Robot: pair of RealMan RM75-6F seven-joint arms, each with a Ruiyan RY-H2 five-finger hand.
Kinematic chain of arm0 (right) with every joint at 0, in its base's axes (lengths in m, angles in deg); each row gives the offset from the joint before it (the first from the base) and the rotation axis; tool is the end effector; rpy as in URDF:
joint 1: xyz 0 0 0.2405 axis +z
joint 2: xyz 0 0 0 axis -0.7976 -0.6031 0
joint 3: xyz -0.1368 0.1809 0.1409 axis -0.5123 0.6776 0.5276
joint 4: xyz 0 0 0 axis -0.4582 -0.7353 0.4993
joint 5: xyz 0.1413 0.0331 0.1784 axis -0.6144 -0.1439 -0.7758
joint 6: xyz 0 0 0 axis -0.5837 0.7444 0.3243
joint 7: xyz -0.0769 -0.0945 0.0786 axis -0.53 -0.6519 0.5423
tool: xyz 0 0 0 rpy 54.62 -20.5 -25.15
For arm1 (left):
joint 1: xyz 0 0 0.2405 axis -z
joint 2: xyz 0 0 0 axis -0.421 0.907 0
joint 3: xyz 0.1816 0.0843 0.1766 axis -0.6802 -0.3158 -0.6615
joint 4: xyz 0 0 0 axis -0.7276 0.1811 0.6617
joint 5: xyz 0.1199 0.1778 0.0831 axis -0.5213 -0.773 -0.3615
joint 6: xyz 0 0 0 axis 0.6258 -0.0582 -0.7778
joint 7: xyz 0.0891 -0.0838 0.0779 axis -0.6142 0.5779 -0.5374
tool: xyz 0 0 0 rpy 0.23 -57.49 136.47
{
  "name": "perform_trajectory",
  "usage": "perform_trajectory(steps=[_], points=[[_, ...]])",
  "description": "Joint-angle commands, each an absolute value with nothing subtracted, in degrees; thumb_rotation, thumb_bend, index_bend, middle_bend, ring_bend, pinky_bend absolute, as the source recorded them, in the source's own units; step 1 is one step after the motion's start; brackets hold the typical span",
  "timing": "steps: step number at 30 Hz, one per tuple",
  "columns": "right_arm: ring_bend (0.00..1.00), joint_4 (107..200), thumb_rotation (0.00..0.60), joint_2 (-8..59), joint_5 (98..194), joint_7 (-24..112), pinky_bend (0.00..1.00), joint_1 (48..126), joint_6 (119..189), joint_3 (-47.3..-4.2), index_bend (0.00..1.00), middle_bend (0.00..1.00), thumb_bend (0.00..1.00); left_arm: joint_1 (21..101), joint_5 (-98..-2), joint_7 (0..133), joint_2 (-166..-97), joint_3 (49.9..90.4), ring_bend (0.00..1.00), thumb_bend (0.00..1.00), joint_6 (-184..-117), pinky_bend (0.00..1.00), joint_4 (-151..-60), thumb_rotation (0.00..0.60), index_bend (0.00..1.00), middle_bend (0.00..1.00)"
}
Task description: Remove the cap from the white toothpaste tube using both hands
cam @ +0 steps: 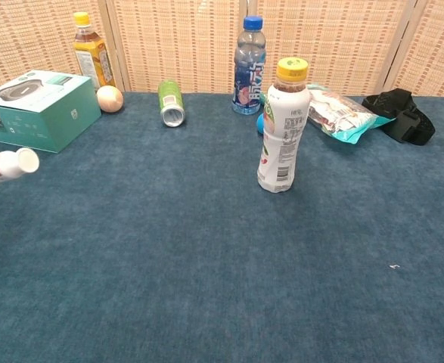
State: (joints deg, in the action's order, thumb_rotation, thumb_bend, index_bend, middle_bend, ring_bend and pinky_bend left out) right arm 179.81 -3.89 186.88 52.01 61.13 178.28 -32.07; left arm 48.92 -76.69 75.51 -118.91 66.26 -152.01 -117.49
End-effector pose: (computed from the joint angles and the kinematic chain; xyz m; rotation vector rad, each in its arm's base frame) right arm -0.2530 -0.1940 0.1779 1.6229 -0.7938 1.2554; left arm -0.2804 0.2931 0.0810 -1.7386 -0.9812 -1.0038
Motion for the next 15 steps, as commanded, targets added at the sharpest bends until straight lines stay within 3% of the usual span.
perform_trajectory(steps=[1,6,13,15], points=[[0.12,182.1,0.6,-4.4,190.5,51.4,0.23,65.4,174.9,-30.9,0.25,0.28,0.21,51.9,-78.1,77.5,-115.3,67.0,0.45,0.38,-149.2,0.31,-121.5,0.6,0.56,0.64],[0.12,184.8,0.6,-4.4,193.7,48.5,0.23,71.8,168.3,-29.4,0.26,0.29,0.35,55.3,-78.8,79.4,-111.2,67.8,0.46,0.38,-145.7,0.32,-126.1,0.6,0.57,0.65],[0.12,188.0,0.6,-1.8,193.6,45.3,0.23,81.0,157.9,-26.8,0.26,0.29,0.78,59.3,-79.6,79.7,-107.5,68.6,0.46,0.38,-142.2,0.32,-131.1,0.6,0.57,0.66],[0.12,188.4,0.6,-0.7,193.1,43.9,0.23,82.8,156.2,-26.1,0.26,0.29,0.82,60.2,-79.5,80.0,-106.9,68.8,0.46,0.39,-141.1,0.32,-132.1,0.6,0.57,0.66]])
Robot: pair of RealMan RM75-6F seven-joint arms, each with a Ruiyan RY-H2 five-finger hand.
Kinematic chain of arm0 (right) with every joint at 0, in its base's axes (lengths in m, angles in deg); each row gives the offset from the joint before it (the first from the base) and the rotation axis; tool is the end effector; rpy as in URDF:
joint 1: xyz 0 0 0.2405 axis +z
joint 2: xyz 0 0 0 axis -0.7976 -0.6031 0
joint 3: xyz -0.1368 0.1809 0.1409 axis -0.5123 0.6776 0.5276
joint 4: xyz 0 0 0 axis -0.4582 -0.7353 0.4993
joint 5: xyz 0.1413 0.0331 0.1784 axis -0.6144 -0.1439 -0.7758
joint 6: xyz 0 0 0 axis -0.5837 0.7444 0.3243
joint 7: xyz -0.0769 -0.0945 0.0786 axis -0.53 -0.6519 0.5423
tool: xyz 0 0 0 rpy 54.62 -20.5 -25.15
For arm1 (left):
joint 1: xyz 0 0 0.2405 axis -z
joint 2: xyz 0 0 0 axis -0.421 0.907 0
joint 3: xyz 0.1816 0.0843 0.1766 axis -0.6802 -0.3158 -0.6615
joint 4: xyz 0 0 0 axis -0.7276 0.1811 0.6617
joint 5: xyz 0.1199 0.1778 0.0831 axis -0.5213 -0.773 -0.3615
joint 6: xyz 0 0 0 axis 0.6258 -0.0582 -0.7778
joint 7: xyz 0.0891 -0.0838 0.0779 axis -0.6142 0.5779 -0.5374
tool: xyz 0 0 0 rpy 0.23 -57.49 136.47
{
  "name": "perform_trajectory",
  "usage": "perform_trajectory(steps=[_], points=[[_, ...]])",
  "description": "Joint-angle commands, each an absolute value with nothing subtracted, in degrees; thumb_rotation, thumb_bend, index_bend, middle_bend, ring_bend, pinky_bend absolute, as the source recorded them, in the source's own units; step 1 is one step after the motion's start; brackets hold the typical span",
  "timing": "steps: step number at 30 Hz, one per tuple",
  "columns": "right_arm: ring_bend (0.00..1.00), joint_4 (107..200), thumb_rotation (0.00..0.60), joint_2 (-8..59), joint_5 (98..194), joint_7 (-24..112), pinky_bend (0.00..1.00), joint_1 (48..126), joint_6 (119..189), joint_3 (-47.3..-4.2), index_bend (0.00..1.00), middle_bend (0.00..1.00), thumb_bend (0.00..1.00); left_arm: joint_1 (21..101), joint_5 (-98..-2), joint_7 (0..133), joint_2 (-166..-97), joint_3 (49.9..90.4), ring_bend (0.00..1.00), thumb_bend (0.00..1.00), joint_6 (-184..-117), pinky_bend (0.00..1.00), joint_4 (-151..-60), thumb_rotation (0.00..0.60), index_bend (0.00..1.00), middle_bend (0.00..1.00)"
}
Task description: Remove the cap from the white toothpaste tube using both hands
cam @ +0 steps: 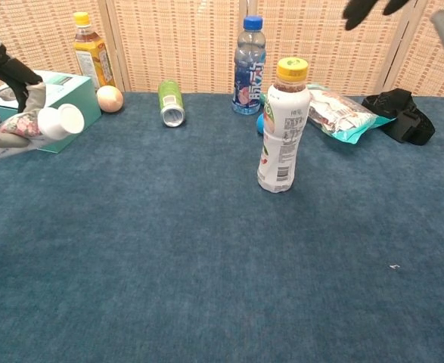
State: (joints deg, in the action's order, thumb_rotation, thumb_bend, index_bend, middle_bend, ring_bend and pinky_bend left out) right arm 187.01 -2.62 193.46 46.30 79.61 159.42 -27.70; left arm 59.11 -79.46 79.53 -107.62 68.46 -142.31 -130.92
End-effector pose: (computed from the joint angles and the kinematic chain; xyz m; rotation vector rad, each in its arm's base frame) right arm -0.1435 -0.2541 0.1263 2.0855 -0.5669 1.3344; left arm -0.1954 0.3199 0.1050 -1.9767 -0.9705 -1.0669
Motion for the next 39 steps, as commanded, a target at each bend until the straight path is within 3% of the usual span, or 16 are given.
perform_trajectory(steps=[1,9,21,27,39], points=[[0.12,188.6,0.6,0.2,192.8,43.0,0.23,84.0,155.1,-25.6,0.27,0.28,0.85,60.8,-79.4,80.3,-106.5,68.9,0.46,0.39,-140.5,0.32,-132.7,0.6,0.57,0.66],[0.09,191.1,0.6,4.4,188.4,35.6,0.18,90.5,147.6,-23.0,0.29,0.25,0.99,65.4,-77.3,81.0,-104.7,70.0,0.46,0.39,-134.9,0.32,-135.7,0.6,0.58,0.67],[0.05,190.4,0.598,9.8,181.2,28.5,0.16,97.1,142.0,-20.6,0.32,0.23,1.0,70.8,-71.1,81.6,-104.0,72.3,0.46,0.39,-128.4,0.32,-136.6,0.6,0.58,0.67],[0.04,189.6,0.559,12.1,177.3,24.7,0.15,99.1,140.7,-20.1,0.33,0.22,1.0,71.9,-69.9,81.8,-103.6,72.6,0.46,0.39,-127.3,0.32,-137.3,0.6,0.58,0.68],[0.03,186.0,0.558,16.8,172.5,21.0,0.14,103.0,140.0,-19.6,0.33,0.22,1.0,72.8,-69.4,81.3,-103.4,72.5,0.46,0.39,-127.4,0.32,-138.4,0.6,0.58,0.68]])
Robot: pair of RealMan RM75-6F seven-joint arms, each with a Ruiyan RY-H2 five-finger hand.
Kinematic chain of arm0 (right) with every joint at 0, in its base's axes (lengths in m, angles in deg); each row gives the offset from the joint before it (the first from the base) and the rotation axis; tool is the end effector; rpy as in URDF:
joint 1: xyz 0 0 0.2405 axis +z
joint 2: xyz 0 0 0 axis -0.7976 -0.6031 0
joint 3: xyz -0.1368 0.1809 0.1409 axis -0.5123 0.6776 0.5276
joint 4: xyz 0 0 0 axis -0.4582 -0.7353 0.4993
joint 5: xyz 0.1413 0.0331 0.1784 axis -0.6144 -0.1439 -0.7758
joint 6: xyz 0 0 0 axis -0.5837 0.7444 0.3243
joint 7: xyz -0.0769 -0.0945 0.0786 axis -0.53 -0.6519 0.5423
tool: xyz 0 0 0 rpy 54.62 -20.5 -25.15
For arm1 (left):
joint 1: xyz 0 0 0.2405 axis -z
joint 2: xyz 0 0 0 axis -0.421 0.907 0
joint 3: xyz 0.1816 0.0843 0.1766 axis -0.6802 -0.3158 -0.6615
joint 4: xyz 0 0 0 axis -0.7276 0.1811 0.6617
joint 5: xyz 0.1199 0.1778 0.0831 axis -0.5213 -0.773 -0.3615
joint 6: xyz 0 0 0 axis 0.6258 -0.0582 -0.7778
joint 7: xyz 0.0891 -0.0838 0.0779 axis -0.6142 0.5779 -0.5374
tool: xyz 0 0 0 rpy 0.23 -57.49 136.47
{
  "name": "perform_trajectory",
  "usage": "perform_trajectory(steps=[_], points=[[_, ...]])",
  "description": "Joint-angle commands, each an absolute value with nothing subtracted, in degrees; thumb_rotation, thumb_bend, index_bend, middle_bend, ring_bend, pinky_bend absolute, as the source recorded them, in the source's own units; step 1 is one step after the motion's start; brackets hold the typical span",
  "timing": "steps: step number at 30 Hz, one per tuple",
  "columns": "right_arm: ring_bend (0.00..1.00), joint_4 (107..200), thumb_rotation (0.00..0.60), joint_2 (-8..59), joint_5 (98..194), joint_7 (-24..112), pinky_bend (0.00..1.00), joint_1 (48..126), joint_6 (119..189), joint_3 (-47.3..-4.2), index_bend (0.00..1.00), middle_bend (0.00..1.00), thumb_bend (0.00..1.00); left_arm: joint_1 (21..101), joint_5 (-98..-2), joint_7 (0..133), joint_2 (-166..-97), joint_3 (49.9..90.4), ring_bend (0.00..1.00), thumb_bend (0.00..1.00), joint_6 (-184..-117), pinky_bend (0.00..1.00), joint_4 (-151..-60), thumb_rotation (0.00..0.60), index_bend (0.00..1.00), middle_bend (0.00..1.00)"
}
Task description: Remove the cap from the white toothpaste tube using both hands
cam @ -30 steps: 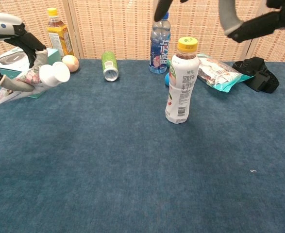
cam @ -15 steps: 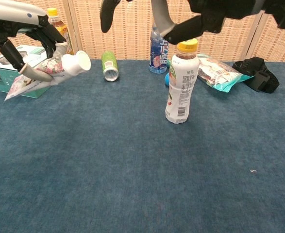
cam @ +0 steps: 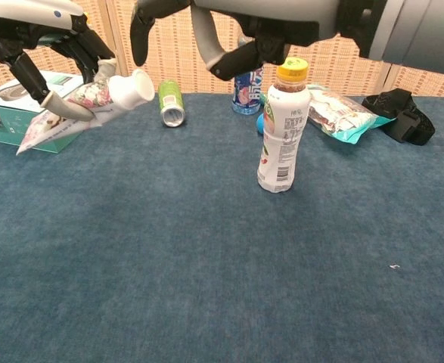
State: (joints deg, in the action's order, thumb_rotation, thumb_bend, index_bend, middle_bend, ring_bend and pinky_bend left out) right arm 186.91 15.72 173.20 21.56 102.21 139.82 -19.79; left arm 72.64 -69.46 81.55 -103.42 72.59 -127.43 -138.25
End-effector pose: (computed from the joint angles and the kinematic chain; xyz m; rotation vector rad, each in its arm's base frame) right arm -0.0068 -0.3029 0.0329 2.2700 -0.3077 1.3058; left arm -0.1114 0.3518 0.1000 -2.1231 -1.0792 -1.0351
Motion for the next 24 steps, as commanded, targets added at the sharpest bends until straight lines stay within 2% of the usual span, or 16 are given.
perform_trajectory(steps=[1,24], points=[[0.03,185.7,0.558,17.2,172.2,20.9,0.14,103.3,140.0,-19.5,0.33,0.22,1.0,72.8,-69.4,81.2,-103.5,72.5,0.46,0.39,-127.4,0.32,-138.4,0.6,0.58,0.68],[0.03,184.0,0.557,19.8,168.4,17.1,0.14,106.6,140.8,-21.3,0.33,0.21,1.0,73.9,-68.1,81.2,-103.2,71.9,0.46,0.39,-126.2,0.33,-138.4,0.6,0.58,0.68]])
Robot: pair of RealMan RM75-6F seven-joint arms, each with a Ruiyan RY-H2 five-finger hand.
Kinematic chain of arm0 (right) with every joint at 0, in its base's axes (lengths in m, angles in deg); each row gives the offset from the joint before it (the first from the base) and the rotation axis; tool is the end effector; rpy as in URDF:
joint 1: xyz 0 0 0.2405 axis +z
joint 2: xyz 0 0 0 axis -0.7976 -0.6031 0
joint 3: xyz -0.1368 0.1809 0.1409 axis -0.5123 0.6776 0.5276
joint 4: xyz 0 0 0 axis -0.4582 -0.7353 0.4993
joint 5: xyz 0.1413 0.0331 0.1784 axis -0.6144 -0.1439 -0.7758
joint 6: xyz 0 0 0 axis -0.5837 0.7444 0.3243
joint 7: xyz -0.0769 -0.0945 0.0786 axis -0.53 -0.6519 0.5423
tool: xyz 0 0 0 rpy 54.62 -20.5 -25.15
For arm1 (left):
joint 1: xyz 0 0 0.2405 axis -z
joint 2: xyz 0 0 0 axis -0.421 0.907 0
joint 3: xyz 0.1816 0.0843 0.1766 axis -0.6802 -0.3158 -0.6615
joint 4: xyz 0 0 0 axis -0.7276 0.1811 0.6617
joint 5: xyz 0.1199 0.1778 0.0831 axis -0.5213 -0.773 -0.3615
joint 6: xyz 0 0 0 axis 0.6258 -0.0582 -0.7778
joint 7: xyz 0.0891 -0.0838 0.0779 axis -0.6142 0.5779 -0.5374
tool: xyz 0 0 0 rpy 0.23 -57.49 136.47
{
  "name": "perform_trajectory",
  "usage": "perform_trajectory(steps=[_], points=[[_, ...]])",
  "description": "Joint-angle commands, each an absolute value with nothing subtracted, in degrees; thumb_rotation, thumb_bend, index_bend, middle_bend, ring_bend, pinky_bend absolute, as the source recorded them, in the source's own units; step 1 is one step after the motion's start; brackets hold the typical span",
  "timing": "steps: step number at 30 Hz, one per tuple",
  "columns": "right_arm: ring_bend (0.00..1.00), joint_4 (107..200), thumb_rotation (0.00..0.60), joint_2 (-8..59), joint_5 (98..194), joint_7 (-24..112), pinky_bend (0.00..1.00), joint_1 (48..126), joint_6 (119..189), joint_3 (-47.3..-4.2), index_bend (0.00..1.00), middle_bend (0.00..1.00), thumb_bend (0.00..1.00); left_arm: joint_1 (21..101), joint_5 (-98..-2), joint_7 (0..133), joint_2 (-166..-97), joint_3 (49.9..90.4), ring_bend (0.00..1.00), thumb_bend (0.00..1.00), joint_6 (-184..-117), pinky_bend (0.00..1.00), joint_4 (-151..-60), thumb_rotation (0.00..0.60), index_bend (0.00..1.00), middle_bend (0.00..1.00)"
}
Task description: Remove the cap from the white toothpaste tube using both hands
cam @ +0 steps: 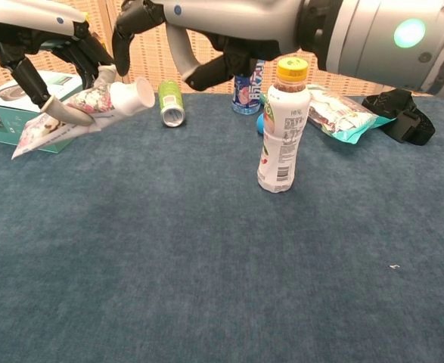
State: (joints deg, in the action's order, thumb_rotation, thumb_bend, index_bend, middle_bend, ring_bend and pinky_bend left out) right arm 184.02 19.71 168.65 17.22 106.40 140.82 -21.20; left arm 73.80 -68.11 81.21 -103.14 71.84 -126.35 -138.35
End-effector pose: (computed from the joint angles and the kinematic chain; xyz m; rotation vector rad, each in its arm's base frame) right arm 0.0055 -0.3091 0.0133 2.2690 -0.2784 1.2850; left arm -0.1114 0.3529 0.0984 -2.1307 -1.0920 -1.0044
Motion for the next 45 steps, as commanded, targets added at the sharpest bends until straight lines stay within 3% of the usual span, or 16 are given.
perform_trajectory(steps=[1,17,45], points=[[0.03,183.9,0.558,19.9,168.3,17.0,0.14,106.7,140.7,-21.4,0.33,0.21,1.0,74.0,-68.0,81.2,-103.2,71.8,0.46,0.39,-126.2,0.33,-138.4,0.6,0.58,0.68],[0.03,183.7,0.556,20.0,165.6,14.4,0.14,108.0,140.3,-22.7,0.34,0.21,1.0,74.1,-68.2,82.1,-102.8,71.4,0.46,0.39,-125.8,0.33,-138.4,0.6,0.59,0.68],[0.03,183.5,0.557,18.7,163.5,13.6,0.14,108.3,141.3,-24.4,0.34,0.21,1.0,73.6,-72.6,87.6,-103.3,70.4,0.52,0.4,-127.8,0.35,-135.5,0.6,0.68,0.76]])
